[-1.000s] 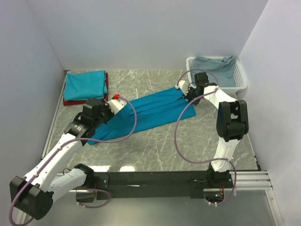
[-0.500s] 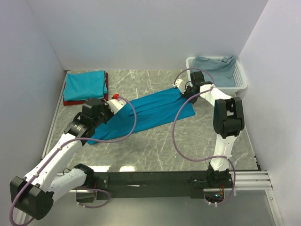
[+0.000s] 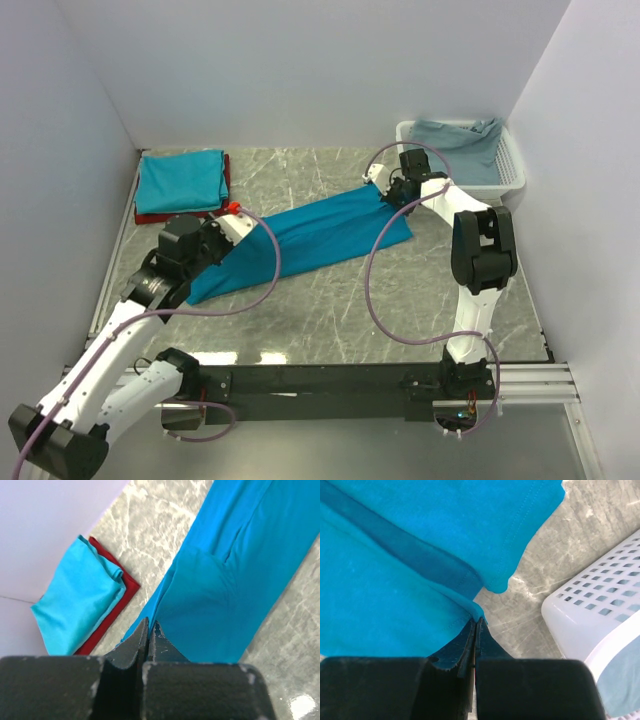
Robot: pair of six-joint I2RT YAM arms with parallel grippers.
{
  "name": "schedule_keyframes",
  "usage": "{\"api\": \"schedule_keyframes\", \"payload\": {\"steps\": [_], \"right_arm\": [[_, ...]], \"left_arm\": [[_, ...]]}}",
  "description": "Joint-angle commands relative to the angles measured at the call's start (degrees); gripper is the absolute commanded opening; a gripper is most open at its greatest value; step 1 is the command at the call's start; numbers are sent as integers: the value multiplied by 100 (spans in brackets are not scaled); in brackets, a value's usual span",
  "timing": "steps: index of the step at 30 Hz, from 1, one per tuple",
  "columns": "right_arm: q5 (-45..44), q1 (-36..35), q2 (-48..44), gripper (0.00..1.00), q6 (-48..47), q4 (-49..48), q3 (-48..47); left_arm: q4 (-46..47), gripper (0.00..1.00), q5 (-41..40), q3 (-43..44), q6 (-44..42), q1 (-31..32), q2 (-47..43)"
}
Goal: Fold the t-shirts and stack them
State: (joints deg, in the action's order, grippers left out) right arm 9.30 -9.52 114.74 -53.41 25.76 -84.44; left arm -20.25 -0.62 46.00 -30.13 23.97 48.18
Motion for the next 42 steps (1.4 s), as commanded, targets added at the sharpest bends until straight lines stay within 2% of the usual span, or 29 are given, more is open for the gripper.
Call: {"api": "schedule_keyframes", "payload": {"steps": [1,26,32,34,36,38,42], "right_arm": [[-130,-33,5,0,14,-203,-283],[-613,-384,637,0,199,-229,-1039],[-701,-384,690,4,252,-247,-1109],[-745,-384,690,12,304,-282,-1109],[-841,-375,664,28,392,-378,-1109],[-860,-384,594,30,524,-405,-1057],[-685,-340,217,41,831,-607,-846]], "left_arm": [[-49,0,141,164,165,-32,-309],[-146,1,194,76,121,-32,-204],[-128,0,221,102,121,-32,-160],[-137,0,229,120,113,-32,-134],[-128,0,229,146,104,-32,-125],[-137,0,229,172,95,-32,-108],[-119,0,229,190,69,-32,-55]]}}
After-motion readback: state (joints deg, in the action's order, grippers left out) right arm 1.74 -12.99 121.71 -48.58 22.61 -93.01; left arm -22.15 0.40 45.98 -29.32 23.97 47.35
